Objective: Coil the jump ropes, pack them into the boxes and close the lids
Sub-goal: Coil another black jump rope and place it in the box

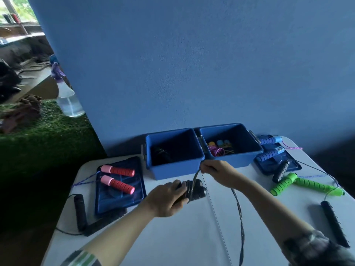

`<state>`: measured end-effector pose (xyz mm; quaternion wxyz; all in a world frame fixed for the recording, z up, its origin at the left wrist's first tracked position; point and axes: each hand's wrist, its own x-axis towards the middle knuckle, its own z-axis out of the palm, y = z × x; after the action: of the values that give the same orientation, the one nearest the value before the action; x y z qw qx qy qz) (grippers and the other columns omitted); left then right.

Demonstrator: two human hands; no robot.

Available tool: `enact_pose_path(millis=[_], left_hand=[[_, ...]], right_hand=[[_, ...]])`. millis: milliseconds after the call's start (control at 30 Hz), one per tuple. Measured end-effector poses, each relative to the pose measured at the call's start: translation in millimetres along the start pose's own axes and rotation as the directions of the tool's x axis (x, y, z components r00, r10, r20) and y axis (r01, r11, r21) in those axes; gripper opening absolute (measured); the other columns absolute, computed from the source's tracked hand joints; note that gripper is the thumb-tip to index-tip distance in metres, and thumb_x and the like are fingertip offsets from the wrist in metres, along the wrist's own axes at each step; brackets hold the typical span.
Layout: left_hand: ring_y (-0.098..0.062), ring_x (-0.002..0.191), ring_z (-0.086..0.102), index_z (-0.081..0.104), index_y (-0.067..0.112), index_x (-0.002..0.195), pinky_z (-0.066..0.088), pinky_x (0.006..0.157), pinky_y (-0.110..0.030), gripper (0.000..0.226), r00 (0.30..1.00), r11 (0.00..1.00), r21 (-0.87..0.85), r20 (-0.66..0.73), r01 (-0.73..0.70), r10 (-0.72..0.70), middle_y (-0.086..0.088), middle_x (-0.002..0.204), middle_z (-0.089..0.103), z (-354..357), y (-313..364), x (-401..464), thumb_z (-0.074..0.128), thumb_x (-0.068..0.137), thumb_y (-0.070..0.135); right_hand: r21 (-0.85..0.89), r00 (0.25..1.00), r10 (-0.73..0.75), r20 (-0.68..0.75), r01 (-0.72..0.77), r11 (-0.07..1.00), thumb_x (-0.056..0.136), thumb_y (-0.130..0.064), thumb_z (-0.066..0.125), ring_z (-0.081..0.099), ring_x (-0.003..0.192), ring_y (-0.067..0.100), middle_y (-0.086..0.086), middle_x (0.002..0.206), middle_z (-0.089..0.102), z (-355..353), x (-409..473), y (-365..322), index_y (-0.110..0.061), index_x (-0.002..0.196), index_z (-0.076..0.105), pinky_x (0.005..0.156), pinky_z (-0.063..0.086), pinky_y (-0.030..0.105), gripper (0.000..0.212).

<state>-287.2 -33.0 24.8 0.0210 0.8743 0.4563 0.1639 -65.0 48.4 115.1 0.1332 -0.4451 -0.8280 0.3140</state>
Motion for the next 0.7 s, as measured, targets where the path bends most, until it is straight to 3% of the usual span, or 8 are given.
enact_pose_path(millis=[100,200,267,367,433,567,700], left_hand=[[-0.029,0.076,0.057,0.041,0.013,0.115,0.051,0.059,-0.036,0.039,0.999,0.989,-0.144,-0.036,-0.044,0.039,-0.012,0.103,0.054,-9.9,16.4,4.6,0.04,0.096,0.047],[-0.023,0.077,0.052,0.037,0.018,0.112,0.047,0.063,-0.033,0.041,0.991,0.961,-0.275,-0.115,0.028,-0.062,-0.008,0.098,0.052,-26.1,25.1,12.5,0.04,0.094,0.055],[-0.02,0.079,0.053,0.038,0.021,0.111,0.046,0.065,-0.034,0.038,0.977,0.941,-0.325,-0.152,0.095,-0.151,-0.004,0.096,0.051,-33.1,26.4,17.8,0.044,0.092,0.053],[-0.016,0.081,0.053,0.039,0.022,0.107,0.044,0.065,-0.031,0.032,0.929,0.927,-0.336,-0.259,0.169,-0.264,-0.001,0.094,0.053,-38.7,27.3,28.7,0.045,0.091,0.049],[-0.015,0.079,0.052,0.041,0.019,0.104,0.038,0.062,-0.027,0.033,0.897,0.919,-0.34,-0.312,0.201,-0.312,0.0,0.092,0.052,-41.4,28.9,36.3,0.044,0.091,0.049],[-0.017,0.075,0.051,0.039,0.023,0.096,0.045,0.061,-0.032,0.027,0.849,0.901,-0.35,-0.365,0.257,-0.383,0.009,0.088,0.043,-41.5,25.7,44.1,0.044,0.091,0.049],[-0.023,0.079,0.056,0.045,0.015,0.095,0.044,0.061,-0.032,0.042,0.691,0.81,-0.401,-0.432,0.429,-0.58,-0.001,0.087,0.053,-46.4,14.8,52.3,0.038,0.089,0.056]], right_hand=[[0.113,1.0,-0.02,-0.01,0.021,0.993,0.096,-0.013,0.051,0.049,0.064,-0.011,-0.018,0.073,0.055,4.9,0.3,10.4,-0.026,0.077,0.058,0.067,0.037,0.008,0.024],[0.343,0.998,0.029,-0.053,-0.009,0.939,0.094,-0.004,0.052,0.049,0.059,-0.009,-0.009,0.07,0.057,12.1,2.6,16.5,-0.007,0.09,0.065,0.06,0.038,0.007,0.015],[0.568,0.99,0.134,-0.042,-0.087,0.818,0.092,0.006,0.049,0.042,0.054,0.008,0.004,0.063,0.049,20.3,4.3,17.4,-0.003,0.089,0.064,0.049,0.033,0.017,0.018],[0.778,0.966,0.252,-0.059,-0.114,0.618,0.087,0.009,0.043,0.027,0.049,0.01,-0.001,0.047,0.038,37.9,8.2,6.4,-0.004,0.067,0.049,0.044,0.023,0.018,0.024],[0.827,0.943,0.317,-0.099,-0.099,0.553,0.094,0.005,0.039,0.029,0.041,0.011,0.0,0.042,0.04,48.3,12.0,-5.9,-0.007,0.061,0.041,0.044,0.026,0.021,0.035],[0.782,0.929,0.353,-0.113,-0.136,0.608,0.1,-0.005,0.036,0.042,0.037,0.012,0.008,0.057,0.048,59.9,17.6,-16.9,-0.005,0.076,0.051,0.041,0.034,0.023,0.028],[0.658,0.958,0.287,0.012,-0.223,0.72,0.101,-0.016,0.037,0.046,0.035,0.01,0.004,0.06,0.053,87.2,5.5,-15.2,-0.017,0.107,0.054,0.039,0.036,0.022,0.018]])
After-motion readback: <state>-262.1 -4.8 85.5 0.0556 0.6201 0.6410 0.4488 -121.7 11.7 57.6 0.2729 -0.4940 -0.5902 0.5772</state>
